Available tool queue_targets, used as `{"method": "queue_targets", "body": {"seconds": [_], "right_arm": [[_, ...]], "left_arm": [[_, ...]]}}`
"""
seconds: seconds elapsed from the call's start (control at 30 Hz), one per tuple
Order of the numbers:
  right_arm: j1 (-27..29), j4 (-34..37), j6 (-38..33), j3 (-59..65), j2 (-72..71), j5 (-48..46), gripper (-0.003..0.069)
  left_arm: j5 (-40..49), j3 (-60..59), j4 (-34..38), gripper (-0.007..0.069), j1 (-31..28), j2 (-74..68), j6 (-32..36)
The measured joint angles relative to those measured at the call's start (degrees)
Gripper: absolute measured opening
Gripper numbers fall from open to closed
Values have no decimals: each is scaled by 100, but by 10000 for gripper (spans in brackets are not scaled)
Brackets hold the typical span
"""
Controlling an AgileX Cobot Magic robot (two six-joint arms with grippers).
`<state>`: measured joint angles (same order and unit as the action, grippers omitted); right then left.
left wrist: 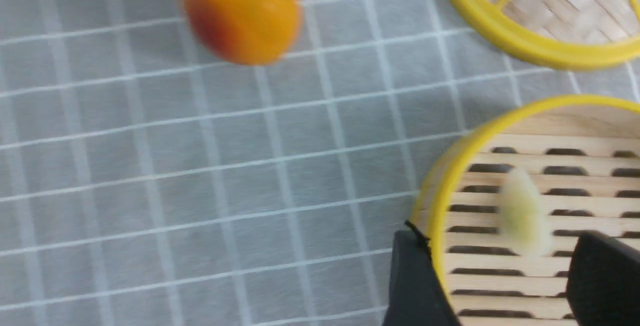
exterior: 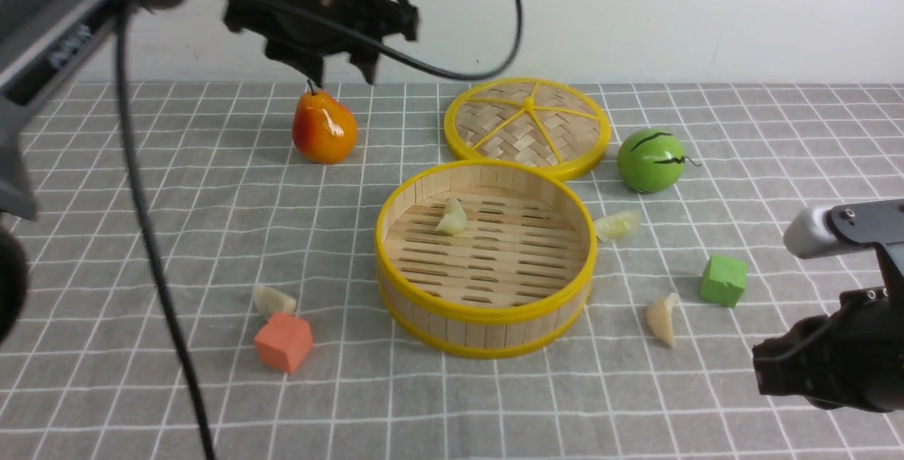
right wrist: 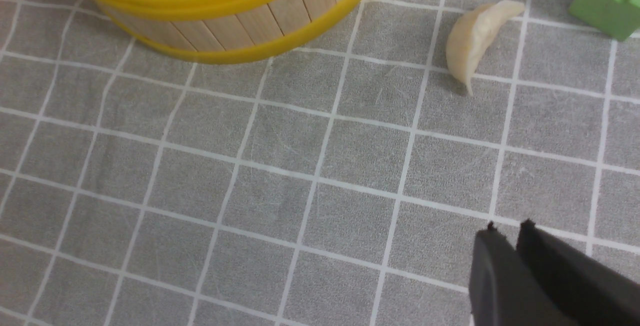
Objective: Put the dumplings into the steamer on the table with the grey tablecloth.
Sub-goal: 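Reach for and grasp a dumpling on the table with the left gripper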
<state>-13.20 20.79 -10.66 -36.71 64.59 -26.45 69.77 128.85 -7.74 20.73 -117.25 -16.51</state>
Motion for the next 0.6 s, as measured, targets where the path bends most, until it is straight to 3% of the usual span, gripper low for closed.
{"method": "queue_targets", "body": {"seconds": [0.13, 0.23, 0.3, 0.4, 0.6], "right_arm": [[0, 0, 0, 0, 0, -42, 63], [0, 19, 0, 0, 0, -42, 63], [0, 19, 0, 0, 0, -42, 63], [0, 37, 0, 0, 0, -42, 63], [0, 32, 0, 0, 0, -37, 63]], "left_arm": [[84, -510, 196, 354, -691, 424, -11], [91, -1780, 774, 312, -1199, 447, -5], [68, -2557, 996, 300, -1288, 401, 8], [-716, -3698, 1395, 297, -1288, 381, -160], [-1697, -4393, 1346, 370, -1288, 390, -535]]}}
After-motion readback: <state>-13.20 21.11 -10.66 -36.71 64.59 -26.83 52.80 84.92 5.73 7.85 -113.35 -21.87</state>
